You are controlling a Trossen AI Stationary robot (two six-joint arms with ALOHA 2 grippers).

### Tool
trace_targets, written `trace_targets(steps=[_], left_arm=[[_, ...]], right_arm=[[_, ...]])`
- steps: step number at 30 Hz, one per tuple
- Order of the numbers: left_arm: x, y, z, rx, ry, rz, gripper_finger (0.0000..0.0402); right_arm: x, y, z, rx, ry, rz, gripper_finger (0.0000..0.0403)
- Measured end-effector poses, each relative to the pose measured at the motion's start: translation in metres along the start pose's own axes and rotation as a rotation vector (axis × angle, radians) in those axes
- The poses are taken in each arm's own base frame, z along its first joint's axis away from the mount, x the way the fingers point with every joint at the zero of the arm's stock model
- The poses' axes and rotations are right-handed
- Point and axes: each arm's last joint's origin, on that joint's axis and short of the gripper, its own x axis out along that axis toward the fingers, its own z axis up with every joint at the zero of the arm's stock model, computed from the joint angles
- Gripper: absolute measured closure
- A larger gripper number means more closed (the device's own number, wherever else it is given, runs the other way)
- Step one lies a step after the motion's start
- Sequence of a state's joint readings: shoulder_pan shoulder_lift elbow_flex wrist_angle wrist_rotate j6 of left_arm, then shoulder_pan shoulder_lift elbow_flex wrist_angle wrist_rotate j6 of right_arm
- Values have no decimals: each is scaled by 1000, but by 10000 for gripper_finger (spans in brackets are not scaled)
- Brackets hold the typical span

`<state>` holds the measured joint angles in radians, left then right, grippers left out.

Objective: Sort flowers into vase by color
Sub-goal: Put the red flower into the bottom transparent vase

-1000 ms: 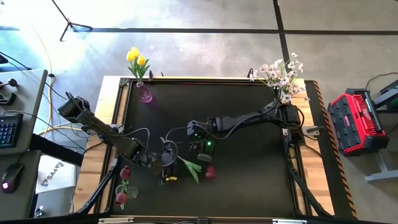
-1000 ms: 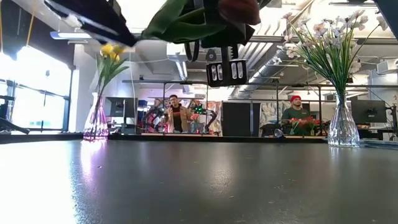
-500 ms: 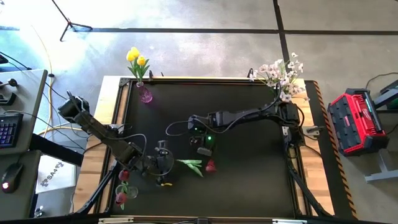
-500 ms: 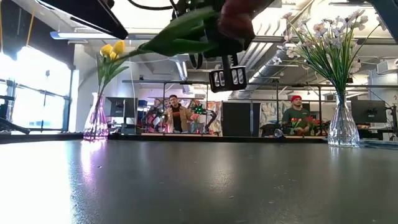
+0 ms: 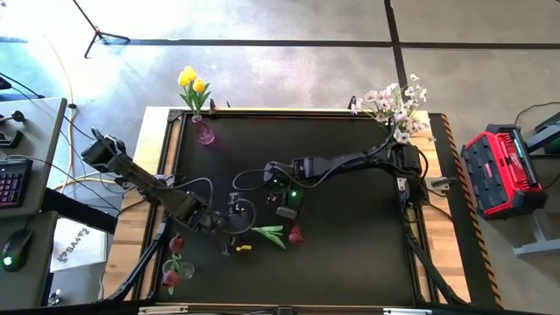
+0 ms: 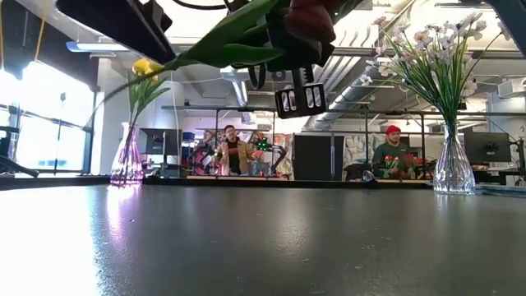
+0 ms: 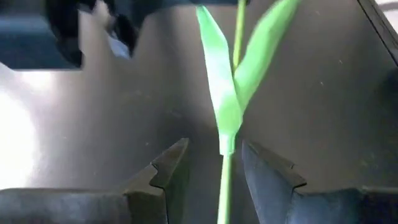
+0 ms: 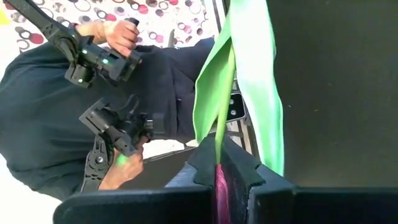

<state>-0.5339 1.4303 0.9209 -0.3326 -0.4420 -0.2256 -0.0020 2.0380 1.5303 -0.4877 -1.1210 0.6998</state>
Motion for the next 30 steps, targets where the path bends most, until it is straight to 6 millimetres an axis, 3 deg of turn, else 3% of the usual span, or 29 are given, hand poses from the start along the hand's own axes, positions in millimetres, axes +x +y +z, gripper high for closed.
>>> trace_targets(steps=[10,17,26,30], left_arm=[[10,6,-3,-29,62,-29,295],[6,13,-1,-68,43,26,387],[4,26,-3,-194,81,47,399],[-22,43,8,-324,-18,117,400]], right_arm=[[-10,2,9,-19,-53,30,403],[-11,1,11,-37,-102,-9,399],[-35,-8,21,9,-339,-198,323],[-54,17,13,-36,-563,-362,306]])
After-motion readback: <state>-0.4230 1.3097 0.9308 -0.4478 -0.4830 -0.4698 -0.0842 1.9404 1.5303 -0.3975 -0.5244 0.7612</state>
